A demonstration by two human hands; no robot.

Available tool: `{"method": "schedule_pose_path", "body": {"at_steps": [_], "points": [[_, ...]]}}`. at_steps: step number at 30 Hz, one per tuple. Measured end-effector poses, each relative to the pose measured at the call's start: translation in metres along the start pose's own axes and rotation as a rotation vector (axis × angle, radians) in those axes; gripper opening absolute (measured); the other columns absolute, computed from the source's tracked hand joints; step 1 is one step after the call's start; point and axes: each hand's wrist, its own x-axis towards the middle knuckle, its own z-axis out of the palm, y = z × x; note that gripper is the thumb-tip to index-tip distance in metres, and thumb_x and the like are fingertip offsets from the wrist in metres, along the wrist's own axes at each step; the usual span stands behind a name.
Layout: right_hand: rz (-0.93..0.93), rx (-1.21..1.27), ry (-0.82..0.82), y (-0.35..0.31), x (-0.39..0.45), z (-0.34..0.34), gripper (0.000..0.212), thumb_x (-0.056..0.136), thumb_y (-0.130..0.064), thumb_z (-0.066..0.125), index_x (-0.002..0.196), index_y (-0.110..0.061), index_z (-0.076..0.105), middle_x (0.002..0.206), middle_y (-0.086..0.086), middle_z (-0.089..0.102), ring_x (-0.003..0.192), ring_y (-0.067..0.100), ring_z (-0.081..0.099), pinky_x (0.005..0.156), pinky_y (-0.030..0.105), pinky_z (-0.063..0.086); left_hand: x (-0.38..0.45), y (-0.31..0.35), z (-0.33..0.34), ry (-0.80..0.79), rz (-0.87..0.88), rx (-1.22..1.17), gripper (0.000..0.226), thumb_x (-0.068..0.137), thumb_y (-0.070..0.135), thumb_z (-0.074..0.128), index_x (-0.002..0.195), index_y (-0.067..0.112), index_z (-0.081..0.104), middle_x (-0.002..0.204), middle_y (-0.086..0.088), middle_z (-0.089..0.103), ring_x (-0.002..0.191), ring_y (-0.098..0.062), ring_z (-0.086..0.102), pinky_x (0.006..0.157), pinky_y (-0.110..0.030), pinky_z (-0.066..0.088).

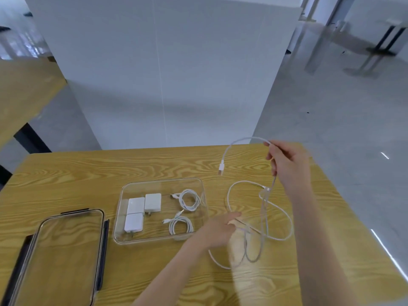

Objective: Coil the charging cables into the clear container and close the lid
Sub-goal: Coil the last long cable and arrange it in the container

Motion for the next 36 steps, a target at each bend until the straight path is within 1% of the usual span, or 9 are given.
{"method": "schedule_pose_path", "body": {"at_steps": [4,6,12,16,20,25,28,30,36], "points": [[-0.064,-0.025,-0.054,0.003,-0.011,0.007,0.020,0.091,-0.010,0.055,0.095,-0.021,0.070,0.059,-0.012,0.061,0.043,0.006,0.039,0.043,0.017,0.033,-0.008,0.014,-0.020,0.180,0.005,-0.357,0.036,0.095,0.037,0.045,0.126,0.023,0.056,0.129,0.007,0.058,0.120,-0.010,0.051,0.100,-0.024,0.038],[-0.078,0.000,-0.132,-0.001,-0.019,0.013,0.020,0.090,-0.008,0.057,0.092,-0.021,0.071,0.061,-0.012,0.065,0.045,0.007,0.043,0.045,0.016,0.038,-0.015,0.028,-0.037,0.257,0.061,-0.591,0.030,0.093,0.034,0.049,0.115,0.019,0.063,0.117,0.002,0.066,0.112,-0.012,0.059,0.099,-0.029,0.043],[-0.017,0.057,-0.481,-0.004,-0.050,0.034,0.014,0.081,-0.001,0.067,0.085,-0.013,0.073,0.067,0.000,0.072,0.049,0.006,0.054,0.054,0.018,0.047,-0.034,0.044,-0.082,0.292,0.220,-1.286,0.040,0.096,0.030,0.039,0.115,-0.002,0.053,0.106,-0.017,0.068,0.097,-0.025,0.067,0.089,-0.034,0.051],[0.102,0.041,-0.821,0.006,-0.065,0.034,0.010,0.083,-0.009,0.067,0.082,-0.013,0.076,0.071,0.008,0.072,0.056,0.010,0.058,0.060,0.020,0.047,-0.045,0.036,-0.089,0.339,0.240,-1.303,0.027,0.097,0.017,0.040,0.105,-0.002,0.057,0.091,-0.015,0.073,0.085,-0.024,0.071,0.078,-0.033,0.058],[0.178,-0.022,-1.049,0.027,-0.080,0.046,0.021,0.090,-0.022,0.059,0.078,-0.019,0.076,0.080,0.004,0.074,0.067,0.016,0.061,0.079,0.031,0.048,-0.058,0.035,-0.089,0.303,0.284,-1.262,0.025,0.096,0.014,0.042,0.095,0.000,0.062,0.074,-0.009,0.072,0.067,-0.017,0.071,0.064,-0.027,0.059],[0.310,-0.087,-1.209,0.039,-0.091,0.064,0.037,0.086,-0.044,0.054,0.082,-0.013,0.075,0.064,-0.001,0.070,0.063,0.015,0.065,0.076,0.025,0.051,-0.072,0.026,-0.092,0.202,0.348,-1.233,0.031,0.097,0.021,0.036,0.071,0.010,0.050,0.082,-0.017,0.073,0.071,-0.023,0.072,0.063,-0.028,0.059],[0.363,-0.170,-1.204,0.052,-0.092,0.067,0.050,0.075,-0.061,0.056,0.067,-0.014,0.072,0.053,-0.002,0.064,0.052,0.012,0.058,0.068,0.024,0.048,-0.079,0.021,-0.096,0.206,0.346,-1.189,0.031,0.098,0.024,0.034,0.081,0.009,0.055,0.076,-0.016,0.073,0.063,-0.021,0.071,0.055,-0.025,0.057],[0.389,-0.215,-1.121,0.060,-0.092,0.070,0.056,0.068,-0.068,0.057,0.055,-0.014,0.063,0.048,-0.001,0.057,0.048,0.011,0.051,0.063,0.022,0.043,-0.083,0.015,-0.099,0.231,0.384,-1.111,0.030,0.096,0.022,0.035,0.090,0.006,0.059,0.077,-0.014,0.074,0.065,-0.020,0.071,0.058,-0.025,0.057],[0.356,-0.343,-0.890,0.057,-0.076,0.089,0.053,0.072,-0.057,0.069,0.048,-0.016,0.045,0.043,0.000,0.045,0.040,0.007,0.039,0.054,0.012,0.036,-0.093,0.008,-0.101,0.251,0.370,-0.806,0.048,0.088,0.036,0.037,0.102,0.000,0.065,0.098,-0.017,0.072,0.090,-0.027,0.070,0.077,-0.029,0.054]]}}
